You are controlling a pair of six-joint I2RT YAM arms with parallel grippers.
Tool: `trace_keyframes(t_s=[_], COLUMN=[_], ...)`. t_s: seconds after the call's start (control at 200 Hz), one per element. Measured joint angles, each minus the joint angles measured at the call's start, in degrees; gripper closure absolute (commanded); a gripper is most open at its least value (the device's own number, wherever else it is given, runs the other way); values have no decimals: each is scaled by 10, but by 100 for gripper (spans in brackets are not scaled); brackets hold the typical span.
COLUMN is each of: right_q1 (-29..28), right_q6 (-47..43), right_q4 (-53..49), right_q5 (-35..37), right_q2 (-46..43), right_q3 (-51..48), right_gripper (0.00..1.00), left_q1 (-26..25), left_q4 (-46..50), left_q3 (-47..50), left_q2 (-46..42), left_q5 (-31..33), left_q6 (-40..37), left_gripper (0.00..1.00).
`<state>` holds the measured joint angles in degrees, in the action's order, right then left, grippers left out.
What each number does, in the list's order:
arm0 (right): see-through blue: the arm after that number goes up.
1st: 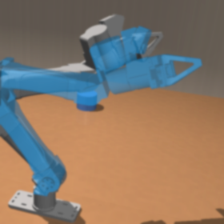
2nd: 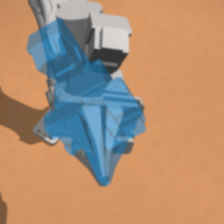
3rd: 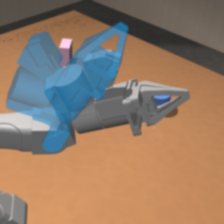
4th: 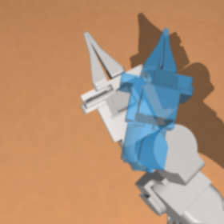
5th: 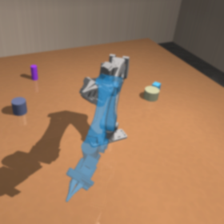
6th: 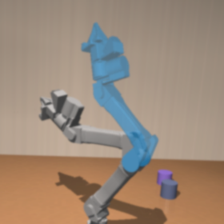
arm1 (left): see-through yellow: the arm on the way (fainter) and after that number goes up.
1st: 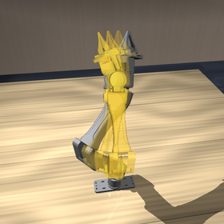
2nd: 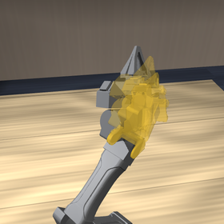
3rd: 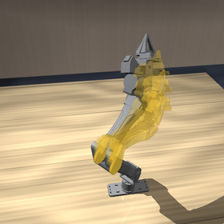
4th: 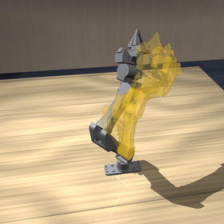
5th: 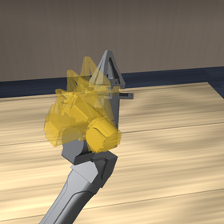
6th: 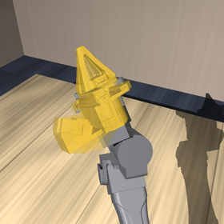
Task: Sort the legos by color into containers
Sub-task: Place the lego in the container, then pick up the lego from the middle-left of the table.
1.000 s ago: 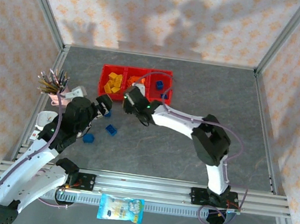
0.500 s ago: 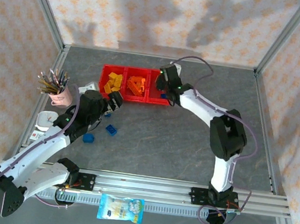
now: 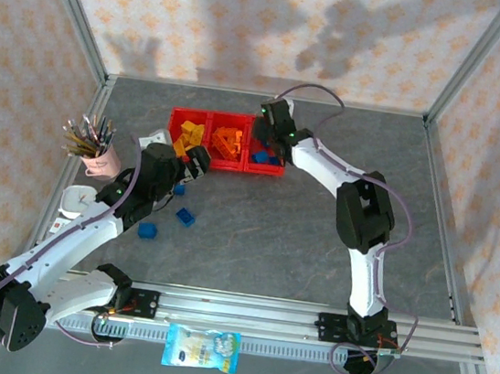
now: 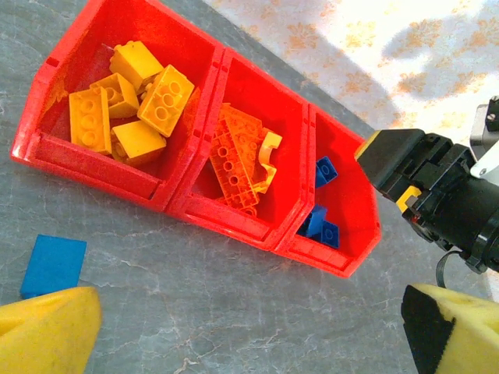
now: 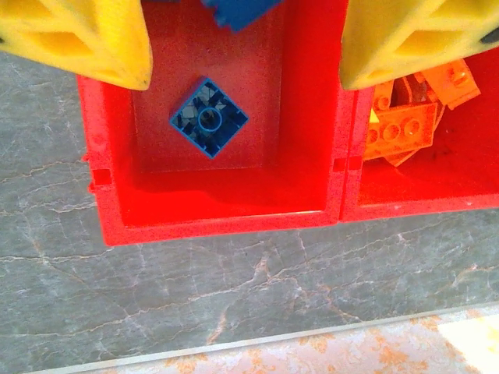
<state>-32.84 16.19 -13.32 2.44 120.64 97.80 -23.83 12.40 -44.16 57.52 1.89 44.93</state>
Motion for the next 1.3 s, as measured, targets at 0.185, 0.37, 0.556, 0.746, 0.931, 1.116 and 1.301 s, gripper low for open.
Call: trace_keyframes(t_s=[0.185,0.37,0.556,0.746,0.931,1.116,1.301], right_q1=[-9,-61,-134,-193,-229,-252,-256], right_q6=[-2,5,18,31,37,37,36], right_q4=[1,7,26,44,53,49,38], right_q5=[-20,-32,-47,-68,-79,-83,-81], right_q2=[-43,-96,-102,-70,10,77,126], right_q3=[-59,-116,-139,-119,-68,-5,54], right_gripper=[31,28,25,22,19,17,22], left_q1=[0,0,0,0,0,0,0], left_q4=[5,27,68,109,148,171,183], left_q3=[-2,-2,-2,-2,-2,-2,1], left_q2=[-7,-45,-97,-145,-186,-212,-223], left_q5=[0,5,23,41,59,72,81], left_q6=[0,0,2,9,20,29,33], left_gripper=[0,1,1,0,1,1,0])
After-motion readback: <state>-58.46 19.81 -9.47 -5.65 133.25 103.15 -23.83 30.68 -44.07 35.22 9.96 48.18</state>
